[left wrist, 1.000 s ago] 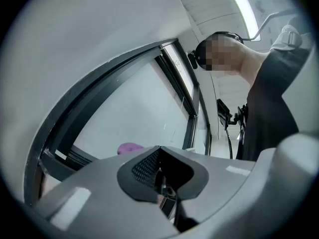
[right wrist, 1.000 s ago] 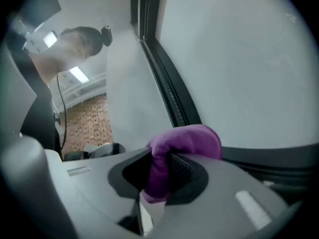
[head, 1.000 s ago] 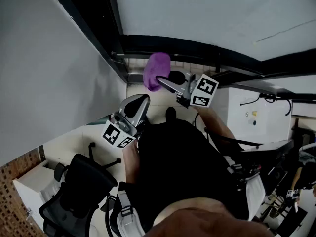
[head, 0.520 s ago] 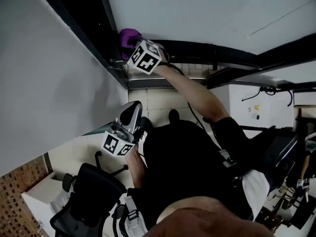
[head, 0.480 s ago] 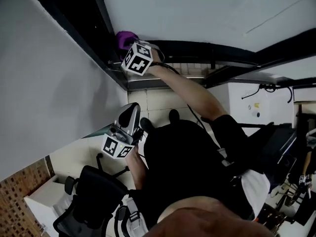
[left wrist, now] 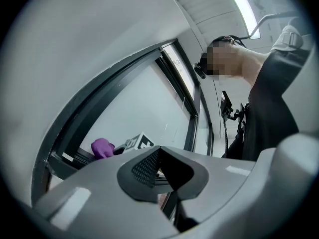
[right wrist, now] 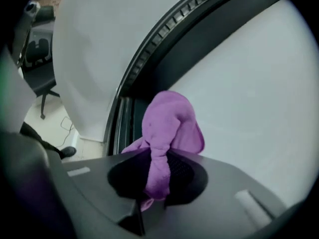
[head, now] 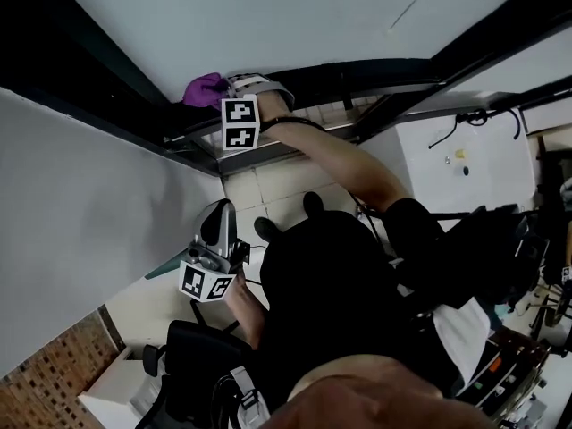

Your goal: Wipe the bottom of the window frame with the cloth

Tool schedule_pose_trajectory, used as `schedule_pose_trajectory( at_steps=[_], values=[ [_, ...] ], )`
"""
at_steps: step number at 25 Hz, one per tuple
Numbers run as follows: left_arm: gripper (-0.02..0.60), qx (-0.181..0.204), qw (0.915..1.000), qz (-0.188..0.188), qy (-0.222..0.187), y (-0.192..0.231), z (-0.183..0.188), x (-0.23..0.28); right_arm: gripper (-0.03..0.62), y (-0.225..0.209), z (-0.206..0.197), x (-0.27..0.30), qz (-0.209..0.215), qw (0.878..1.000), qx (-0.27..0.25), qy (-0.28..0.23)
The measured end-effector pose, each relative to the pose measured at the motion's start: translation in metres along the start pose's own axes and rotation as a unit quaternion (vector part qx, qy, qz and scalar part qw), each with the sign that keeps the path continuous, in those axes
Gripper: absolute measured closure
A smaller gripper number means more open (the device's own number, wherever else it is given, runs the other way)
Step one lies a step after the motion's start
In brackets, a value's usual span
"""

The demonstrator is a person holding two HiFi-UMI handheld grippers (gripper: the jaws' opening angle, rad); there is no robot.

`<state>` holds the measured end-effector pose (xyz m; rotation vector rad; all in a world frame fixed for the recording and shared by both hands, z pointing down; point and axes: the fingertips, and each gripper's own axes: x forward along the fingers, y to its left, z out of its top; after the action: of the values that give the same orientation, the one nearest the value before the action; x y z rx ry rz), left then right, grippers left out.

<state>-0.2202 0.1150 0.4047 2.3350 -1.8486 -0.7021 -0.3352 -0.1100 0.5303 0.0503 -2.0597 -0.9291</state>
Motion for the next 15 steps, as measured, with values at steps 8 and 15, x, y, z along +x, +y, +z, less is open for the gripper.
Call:
schedule_pose_trajectory(
  at_steps=[8, 15],
  values=[
    [0.581, -0.014, 0.9985, -0.049, 0.021, -0.029, -0.023, 0.039, 0.534, -0.024, -0.169, -0.05, -0.033, 0.97, -0.111, 0.212],
    [0.58, -0.015, 0.9985, -0.05, 0.016, -0.034, -0.022, 0.038, 0.531, -0.015, -0.112, -0.08, 0.049, 0.994, 0.011, 0.093]
  ],
)
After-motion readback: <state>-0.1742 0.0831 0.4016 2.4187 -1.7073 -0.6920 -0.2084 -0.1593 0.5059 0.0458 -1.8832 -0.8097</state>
